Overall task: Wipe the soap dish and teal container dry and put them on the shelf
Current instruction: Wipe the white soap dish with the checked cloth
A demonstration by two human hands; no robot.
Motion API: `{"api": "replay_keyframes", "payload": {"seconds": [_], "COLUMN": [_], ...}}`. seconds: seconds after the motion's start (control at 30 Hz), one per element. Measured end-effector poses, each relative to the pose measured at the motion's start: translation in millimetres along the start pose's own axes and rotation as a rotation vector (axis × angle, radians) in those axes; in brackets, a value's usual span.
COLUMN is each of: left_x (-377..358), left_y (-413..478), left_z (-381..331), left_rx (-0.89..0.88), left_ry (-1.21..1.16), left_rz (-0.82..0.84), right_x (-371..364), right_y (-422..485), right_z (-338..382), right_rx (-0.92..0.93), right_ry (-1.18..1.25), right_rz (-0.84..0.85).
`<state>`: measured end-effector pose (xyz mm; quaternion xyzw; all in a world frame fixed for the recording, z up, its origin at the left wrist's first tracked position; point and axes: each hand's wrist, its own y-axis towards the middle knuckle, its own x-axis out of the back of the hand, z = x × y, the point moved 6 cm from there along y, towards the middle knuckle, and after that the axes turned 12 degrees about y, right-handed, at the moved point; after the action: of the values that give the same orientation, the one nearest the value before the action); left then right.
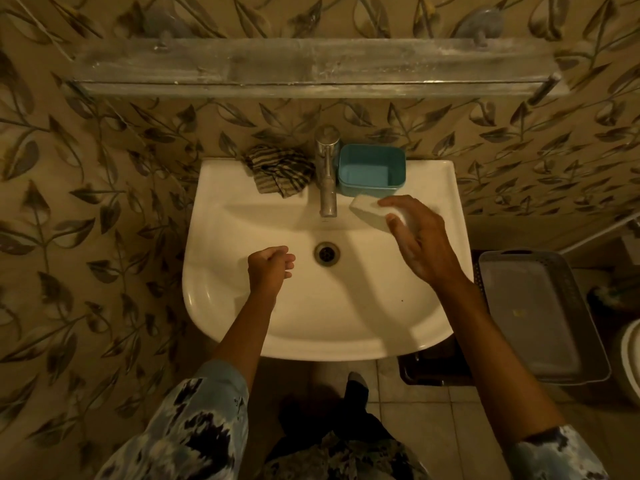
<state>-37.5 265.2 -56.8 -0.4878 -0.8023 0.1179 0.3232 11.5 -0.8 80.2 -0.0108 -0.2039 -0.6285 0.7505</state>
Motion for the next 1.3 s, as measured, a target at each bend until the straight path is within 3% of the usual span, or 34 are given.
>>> {"api": "replay_keyframes", "payload": {"seconds": [0.23, 0.37, 0.5, 0.67, 0.77, 0.9, 1.0, 1.1, 1.17, 1.3], "left_x": [6.7, 15.2, 8.8, -27.9, -37.2, -37.5, -33.7, -22.6, -8.1, 29.4], "left_y": [8.1, 16.0, 25.5, 54.7, 76.3, 100.5, 96.2, 96.5, 96.0, 71.8], "left_z": [-28.2, -77.6, -143.0, -196.8, -192.9, -174.3, -175.9, -166.4, -161.9, -146.5], "left_rx": [-0.126, -0.396, -0.772, -1.068, -1.058, -0.940, -0.966, -0.923, -0.858, -0.591], "left_ry": [0.105, 0.332, 0.639, 1.100, 1.206, 1.389, 1.389, 1.349, 1.070, 0.258], "left_rz": [-0.064, -0.196, -0.315, -0.118, -0.041, -0.079, -0.248, -0.271, -0.224, -0.112], "right_x": [-8.6, -9.1, -5.8, -19.3, -31.3, -39.2, -42.7, -46.1, -47.0, -54.5], "right_y": [-19.0, -21.6, -25.7, -51.6, -68.6, -75.6, -77.5, -78.7, -78.7, -80.2], "right_z": [-31.3, -46.0, -60.6, -81.2, -86.0, -78.8, -72.1, -68.1, -67.9, -68.0], "right_rx": [-0.093, -0.191, -0.374, -0.761, -0.934, -0.911, -0.896, -0.912, -0.932, -0.978], "right_ry": [-0.029, 0.038, 0.352, 0.970, 1.227, 1.482, 1.581, 1.647, 1.665, 1.710], "right_rz": [0.045, 0.040, -0.118, -0.291, -0.328, -0.223, -0.136, -0.054, -0.038, -0.013]}}
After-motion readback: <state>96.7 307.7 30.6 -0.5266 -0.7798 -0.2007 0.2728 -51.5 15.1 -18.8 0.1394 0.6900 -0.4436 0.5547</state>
